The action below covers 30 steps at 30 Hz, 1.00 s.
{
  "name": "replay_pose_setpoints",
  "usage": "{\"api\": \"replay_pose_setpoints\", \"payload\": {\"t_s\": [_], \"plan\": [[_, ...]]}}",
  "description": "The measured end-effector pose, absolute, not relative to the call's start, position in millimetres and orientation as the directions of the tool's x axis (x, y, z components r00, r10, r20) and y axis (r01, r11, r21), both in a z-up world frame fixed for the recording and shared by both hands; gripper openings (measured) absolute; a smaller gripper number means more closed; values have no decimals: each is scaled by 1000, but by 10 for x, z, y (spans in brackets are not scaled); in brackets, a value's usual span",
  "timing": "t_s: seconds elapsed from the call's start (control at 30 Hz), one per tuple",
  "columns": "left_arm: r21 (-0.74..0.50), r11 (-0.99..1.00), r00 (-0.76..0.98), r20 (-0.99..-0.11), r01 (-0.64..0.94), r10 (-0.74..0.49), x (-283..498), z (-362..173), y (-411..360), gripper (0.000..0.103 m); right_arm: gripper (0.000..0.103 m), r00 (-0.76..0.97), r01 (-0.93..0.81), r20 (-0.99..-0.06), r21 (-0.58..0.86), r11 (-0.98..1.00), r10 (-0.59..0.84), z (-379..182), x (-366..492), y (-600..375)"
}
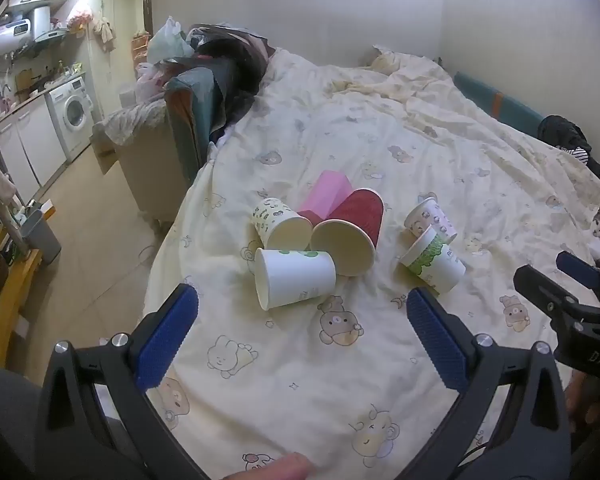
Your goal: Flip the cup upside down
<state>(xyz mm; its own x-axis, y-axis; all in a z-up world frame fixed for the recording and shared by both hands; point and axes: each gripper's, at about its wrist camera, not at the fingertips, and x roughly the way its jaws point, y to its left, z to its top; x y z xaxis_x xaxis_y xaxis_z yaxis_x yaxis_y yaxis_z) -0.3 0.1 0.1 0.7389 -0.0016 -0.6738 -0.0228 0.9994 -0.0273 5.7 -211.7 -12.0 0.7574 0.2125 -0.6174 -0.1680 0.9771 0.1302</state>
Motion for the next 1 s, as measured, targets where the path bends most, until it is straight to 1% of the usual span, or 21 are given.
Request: {"api": "replay_pose_setpoints", "payload": {"t_s": [1.0], "plan": [[-27, 999, 736, -677, -22, -2, -2, 0, 2, 103, 103, 759, -168, -617, 125, 978, 209, -109, 58, -2110]]}}
